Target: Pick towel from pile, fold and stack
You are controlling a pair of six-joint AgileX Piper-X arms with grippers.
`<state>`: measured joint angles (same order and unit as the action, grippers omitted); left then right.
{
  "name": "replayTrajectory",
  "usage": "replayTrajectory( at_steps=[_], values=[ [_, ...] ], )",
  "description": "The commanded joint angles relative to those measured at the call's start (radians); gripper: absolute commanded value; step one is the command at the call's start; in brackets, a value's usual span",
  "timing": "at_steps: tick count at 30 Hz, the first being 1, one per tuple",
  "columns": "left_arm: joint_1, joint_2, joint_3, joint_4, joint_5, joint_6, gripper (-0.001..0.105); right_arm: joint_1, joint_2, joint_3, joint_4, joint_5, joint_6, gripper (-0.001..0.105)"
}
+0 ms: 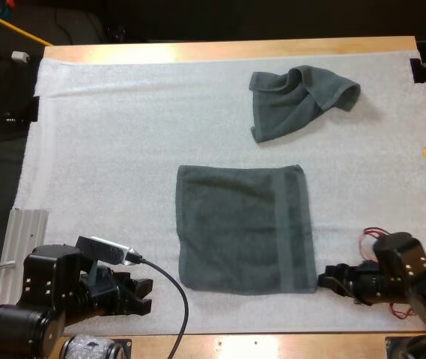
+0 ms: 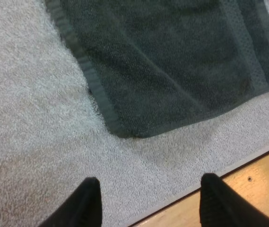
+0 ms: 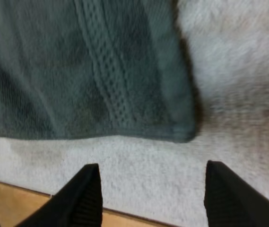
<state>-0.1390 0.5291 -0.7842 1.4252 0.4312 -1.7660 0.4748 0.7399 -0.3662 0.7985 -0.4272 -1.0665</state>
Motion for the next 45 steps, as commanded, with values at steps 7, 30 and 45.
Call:
replayTrajectory(
  at_steps=[7, 30, 45],
  values=[
    [-0.006, -0.002, -0.001, -0.015, -0.001, -0.002, 0.046, 0.111, 0.137, 0.000, -0.127, 0.134, 0.107, 0.049],
    [-0.006, -0.002, -0.001, -0.016, 0.060, -0.004, 0.046, 0.153, 0.452, 0.000, -0.300, 0.086, 0.197, 0.033],
    [-0.006, 0.010, 0.037, -0.123, 0.131, -0.003, 0.046, 0.218, 0.329, 0.000, -0.159, 0.224, 0.165, 0.000]
  ],
)
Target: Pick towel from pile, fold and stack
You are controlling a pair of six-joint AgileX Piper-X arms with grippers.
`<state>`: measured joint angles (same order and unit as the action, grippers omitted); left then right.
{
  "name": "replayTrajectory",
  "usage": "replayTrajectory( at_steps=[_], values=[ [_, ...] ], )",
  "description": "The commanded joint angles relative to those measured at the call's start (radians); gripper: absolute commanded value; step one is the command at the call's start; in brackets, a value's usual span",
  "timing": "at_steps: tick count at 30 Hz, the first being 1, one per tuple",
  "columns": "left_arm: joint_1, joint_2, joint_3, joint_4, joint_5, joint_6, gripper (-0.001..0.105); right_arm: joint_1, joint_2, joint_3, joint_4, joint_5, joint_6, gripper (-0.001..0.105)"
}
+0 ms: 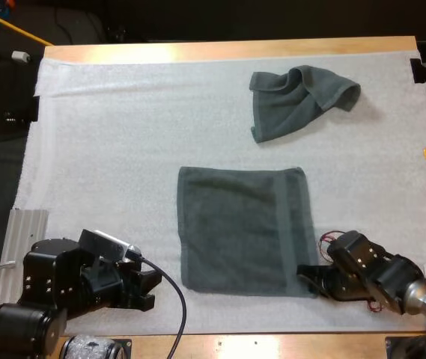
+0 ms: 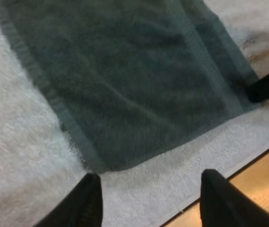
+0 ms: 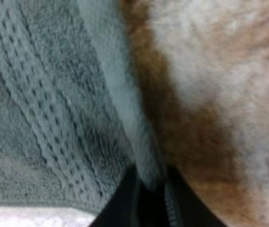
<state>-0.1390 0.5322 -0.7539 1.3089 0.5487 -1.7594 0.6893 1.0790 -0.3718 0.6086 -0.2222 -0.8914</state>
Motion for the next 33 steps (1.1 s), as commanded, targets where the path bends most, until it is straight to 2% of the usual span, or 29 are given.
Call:
replayTrajectory(
  at_steps=[1, 7, 9, 13, 16, 21, 31, 33],
  values=[
    [-0.006, 0.012, 0.018, -0.010, 0.020, -0.016, 0.046, 0.009, -0.019, 0.006, 0.044, 0.028, -0.010, 0.000],
    [-0.011, 0.078, 0.152, -0.064, 0.081, -0.047, 0.046, 0.016, -0.056, 0.006, 0.067, 0.031, -0.012, 0.000],
    [-0.038, 0.100, 0.208, -0.139, 0.118, -0.081, 0.046, 0.016, -0.056, 0.006, 0.062, 0.031, -0.012, 0.000],
    [-0.102, 0.160, 0.267, -0.223, 0.122, -0.125, 0.046, 0.016, -0.056, 0.006, 0.063, 0.031, -0.012, 0.000],
    [-0.161, 0.228, 0.271, -0.281, 0.118, -0.151, 0.046, 0.016, -0.056, 0.006, 0.063, 0.031, -0.010, 0.000],
    [-0.229, 0.373, 0.271, -0.412, 0.063, -0.251, 0.046, 0.016, -0.056, 0.006, 0.063, 0.024, -0.010, 0.000],
    [-0.236, 0.685, 0.271, -0.498, 0.045, -0.264, 0.046, 0.016, -0.056, 0.006, 0.063, 0.019, -0.010, 0.000],
    [-0.236, 0.727, 0.271, -0.507, 0.022, -0.264, 0.046, 0.016, -0.056, 0.006, 0.063, 0.018, -0.010, 0.000]
  ],
)
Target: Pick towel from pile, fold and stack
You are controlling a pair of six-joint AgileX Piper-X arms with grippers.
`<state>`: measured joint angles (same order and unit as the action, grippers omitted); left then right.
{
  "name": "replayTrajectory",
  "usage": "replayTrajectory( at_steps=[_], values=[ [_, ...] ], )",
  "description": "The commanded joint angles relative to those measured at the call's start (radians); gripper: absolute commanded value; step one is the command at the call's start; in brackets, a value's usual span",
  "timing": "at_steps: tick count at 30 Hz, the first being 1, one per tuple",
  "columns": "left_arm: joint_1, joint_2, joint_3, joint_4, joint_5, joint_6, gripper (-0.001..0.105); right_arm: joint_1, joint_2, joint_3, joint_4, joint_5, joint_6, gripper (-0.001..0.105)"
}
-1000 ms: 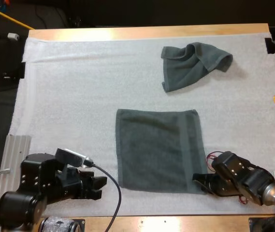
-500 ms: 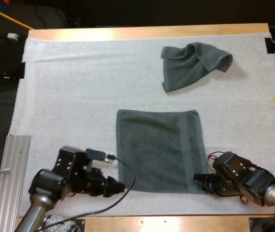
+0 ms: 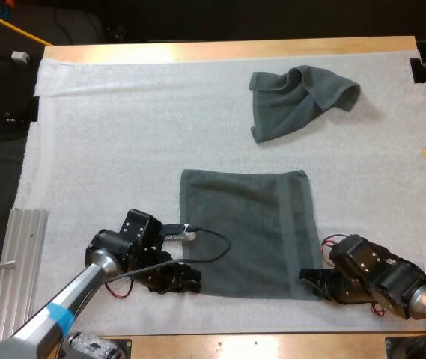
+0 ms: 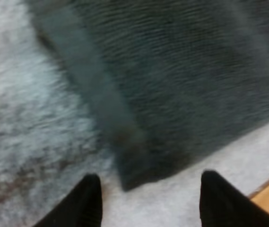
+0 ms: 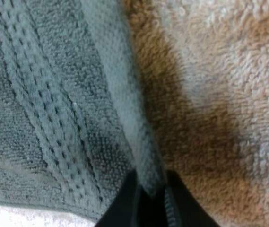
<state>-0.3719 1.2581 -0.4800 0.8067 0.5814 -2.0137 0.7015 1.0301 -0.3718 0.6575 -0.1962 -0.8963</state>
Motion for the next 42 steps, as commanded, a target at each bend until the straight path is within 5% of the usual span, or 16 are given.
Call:
replayTrajectory(
  at_steps=[1, 7, 13, 21, 32, 42],
  values=[
    [-0.004, 0.011, -0.003, -0.010, -0.015, -0.009, 0.046, 0.003, -0.007, 0.006, 0.014, -0.008, -0.005, 0.000],
    [-0.004, 0.078, -0.003, -0.103, 0.073, -0.009, 0.046, 0.003, -0.007, 0.006, 0.014, -0.008, -0.005, 0.000],
    [-0.004, 0.108, -0.003, -0.115, 0.082, -0.009, 0.043, 0.003, -0.007, 0.006, 0.014, -0.008, -0.005, 0.000],
    [-0.004, 0.101, -0.003, 0.021, 0.113, 0.076, 0.000, 0.003, -0.007, 0.002, 0.006, -0.026, -0.024, 0.000],
    [-0.038, -0.032, -0.006, 0.195, 0.113, 0.173, 0.000, 0.003, -0.116, -0.089, 0.164, -0.061, -0.070, 0.000],
    [0.051, -0.033, -0.048, -0.039, 0.238, 0.089, 0.000, -0.034, -0.024, -0.091, -0.148, -0.152, 0.163, 0.000]
  ],
)
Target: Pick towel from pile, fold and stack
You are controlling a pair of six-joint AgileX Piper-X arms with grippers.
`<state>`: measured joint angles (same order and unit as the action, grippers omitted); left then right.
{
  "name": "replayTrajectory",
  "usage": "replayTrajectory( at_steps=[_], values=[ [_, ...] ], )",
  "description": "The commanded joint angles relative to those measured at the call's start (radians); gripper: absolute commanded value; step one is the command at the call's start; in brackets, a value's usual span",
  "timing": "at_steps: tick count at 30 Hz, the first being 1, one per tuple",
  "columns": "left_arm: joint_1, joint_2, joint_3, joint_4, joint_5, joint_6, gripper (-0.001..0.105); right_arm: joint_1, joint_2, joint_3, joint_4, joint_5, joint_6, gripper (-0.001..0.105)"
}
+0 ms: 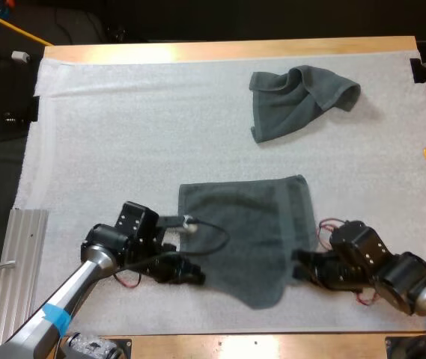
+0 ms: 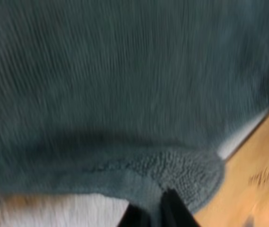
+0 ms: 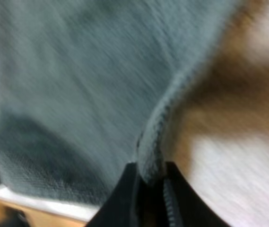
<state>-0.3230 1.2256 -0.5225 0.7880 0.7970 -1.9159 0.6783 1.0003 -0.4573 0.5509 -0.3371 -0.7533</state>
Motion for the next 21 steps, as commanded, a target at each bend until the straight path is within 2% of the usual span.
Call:
replayTrajectory(
  at_steps=[1, 9, 16, 21],
  values=[
    [0.015, -0.001, -0.006, -0.048, 0.027, -0.030, 0.000, -0.021, 0.017, -0.005, -0.074, -0.015, 0.038, 0.000],
    [0.124, 0.002, -0.006, -0.297, 0.055, -0.191, 0.000, -0.190, 0.199, -0.005, -0.380, -0.139, 0.194, 0.000],
    [0.160, 0.038, -0.006, -0.453, 0.050, -0.253, 0.000, -0.260, 0.293, -0.005, -0.537, -0.140, 0.314, 0.000],
    [0.173, 0.131, -0.006, -0.527, 0.047, -0.282, 0.000, -0.280, 0.351, -0.005, -0.652, -0.133, 0.378, 0.000]
  ],
)
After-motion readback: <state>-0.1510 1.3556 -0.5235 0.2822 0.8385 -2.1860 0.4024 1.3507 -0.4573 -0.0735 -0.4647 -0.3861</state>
